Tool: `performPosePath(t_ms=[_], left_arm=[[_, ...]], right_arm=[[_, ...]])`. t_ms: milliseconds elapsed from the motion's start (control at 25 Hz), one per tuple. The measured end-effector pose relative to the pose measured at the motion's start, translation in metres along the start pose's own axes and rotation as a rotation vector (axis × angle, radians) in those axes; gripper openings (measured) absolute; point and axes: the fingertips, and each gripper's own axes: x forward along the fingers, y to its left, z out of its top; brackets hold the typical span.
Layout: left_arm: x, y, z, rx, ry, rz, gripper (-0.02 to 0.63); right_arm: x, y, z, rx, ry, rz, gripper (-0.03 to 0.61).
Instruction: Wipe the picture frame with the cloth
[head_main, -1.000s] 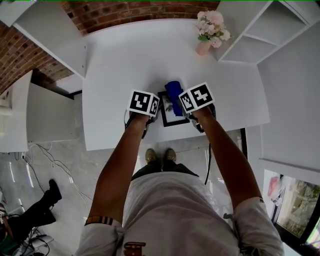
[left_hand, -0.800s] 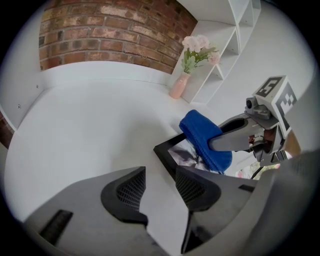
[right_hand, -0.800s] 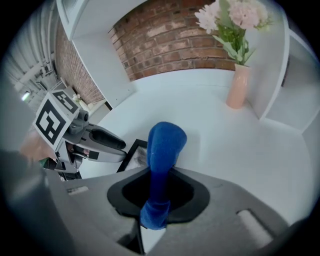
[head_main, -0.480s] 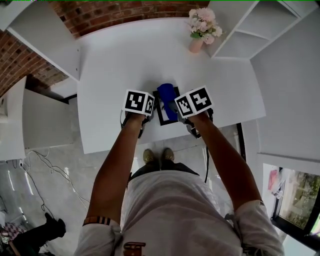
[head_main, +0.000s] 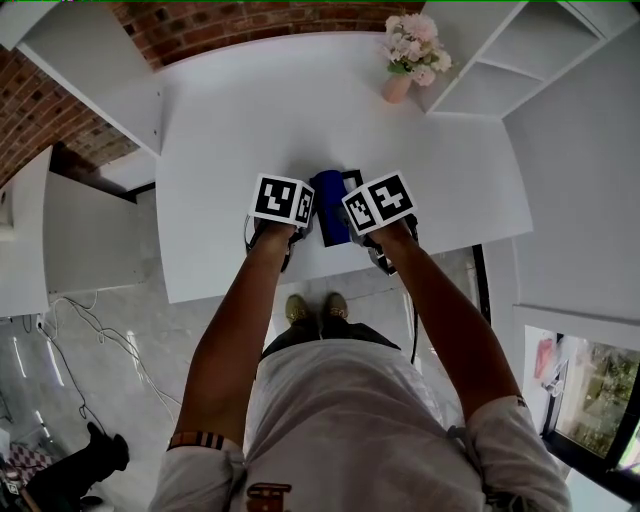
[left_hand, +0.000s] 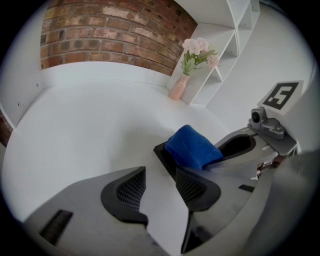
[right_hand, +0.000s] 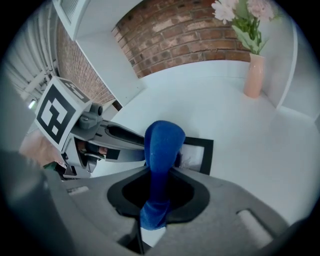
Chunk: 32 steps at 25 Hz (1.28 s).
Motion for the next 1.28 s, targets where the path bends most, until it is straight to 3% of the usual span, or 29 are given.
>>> performPosePath(t_ms=[480, 920, 1280], left_arm=[[0.000, 0.001, -0.001, 0.001, -0.009, 0.003, 0.183], [-0.001, 0.000, -0.001, 0.001, -0.013, 0.000, 0.183], [-0.001, 0.000, 0.000, 0.004, -0.016, -0.003, 0.183]], right_arm=[[-0.036, -0.047, -0.014, 0.046, -0.031, -0.096, 0.069], [-0.017, 0.034, -0.021, 0.057, -0.067, 0.077, 0.069], [-0.017, 0.010, -0.033, 0.040, -0.046, 0.014, 0.069]])
